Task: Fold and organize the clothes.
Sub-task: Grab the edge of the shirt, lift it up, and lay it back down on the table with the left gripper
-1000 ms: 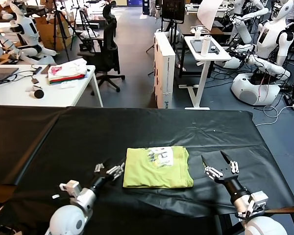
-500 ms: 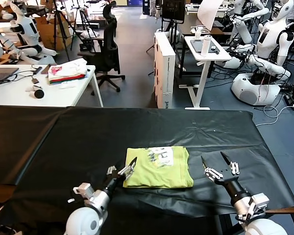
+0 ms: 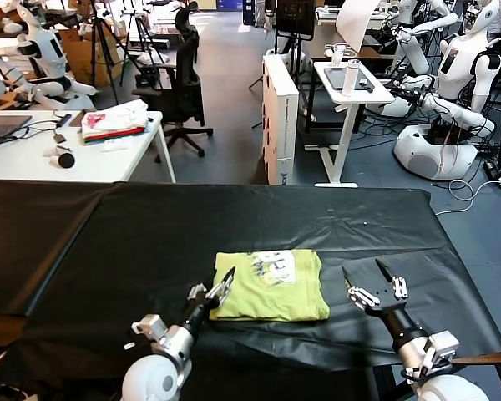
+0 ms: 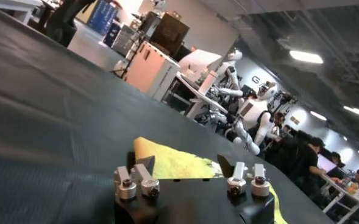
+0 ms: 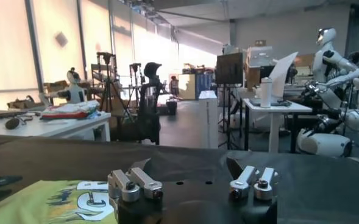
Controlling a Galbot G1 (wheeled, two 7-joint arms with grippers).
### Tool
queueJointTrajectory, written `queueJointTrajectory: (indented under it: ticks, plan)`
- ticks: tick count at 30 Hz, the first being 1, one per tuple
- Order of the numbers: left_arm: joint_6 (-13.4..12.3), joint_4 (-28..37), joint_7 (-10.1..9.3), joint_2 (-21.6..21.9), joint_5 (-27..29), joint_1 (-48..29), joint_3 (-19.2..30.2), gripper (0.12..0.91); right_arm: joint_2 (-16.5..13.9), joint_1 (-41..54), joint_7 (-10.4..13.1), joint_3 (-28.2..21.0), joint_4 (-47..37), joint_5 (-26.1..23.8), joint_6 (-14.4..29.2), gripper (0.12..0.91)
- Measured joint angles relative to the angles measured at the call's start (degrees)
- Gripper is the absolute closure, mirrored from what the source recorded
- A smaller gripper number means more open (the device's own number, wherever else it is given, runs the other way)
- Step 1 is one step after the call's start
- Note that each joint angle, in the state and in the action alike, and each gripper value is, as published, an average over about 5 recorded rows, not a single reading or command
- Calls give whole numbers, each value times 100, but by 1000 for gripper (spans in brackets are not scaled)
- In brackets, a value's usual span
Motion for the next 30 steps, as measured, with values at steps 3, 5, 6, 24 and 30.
queueJointTrajectory:
  ticks: [3,5,6,24,30]
  plan:
    - [-12,4,-5,-40,-14,16,-29,255,8,9,-2,-11,-2,-5,-4,118]
    - [-19,6,-6,-62,-11,32,-33,254,12,18,-3,-14,-7,-6,-8,118]
    - [-22,8,-7,-72,-8,39,-35,254,12,21,-3,-15,-11,-6,-9,118]
    - [-69,72,-42,-138,62,176,-66,308,12,72,-14,-55,-60,-8,-22,118]
    - [-69,48,-43,-152,72,206,-73,508,21,77,-16,-62,-64,-13,-22,118]
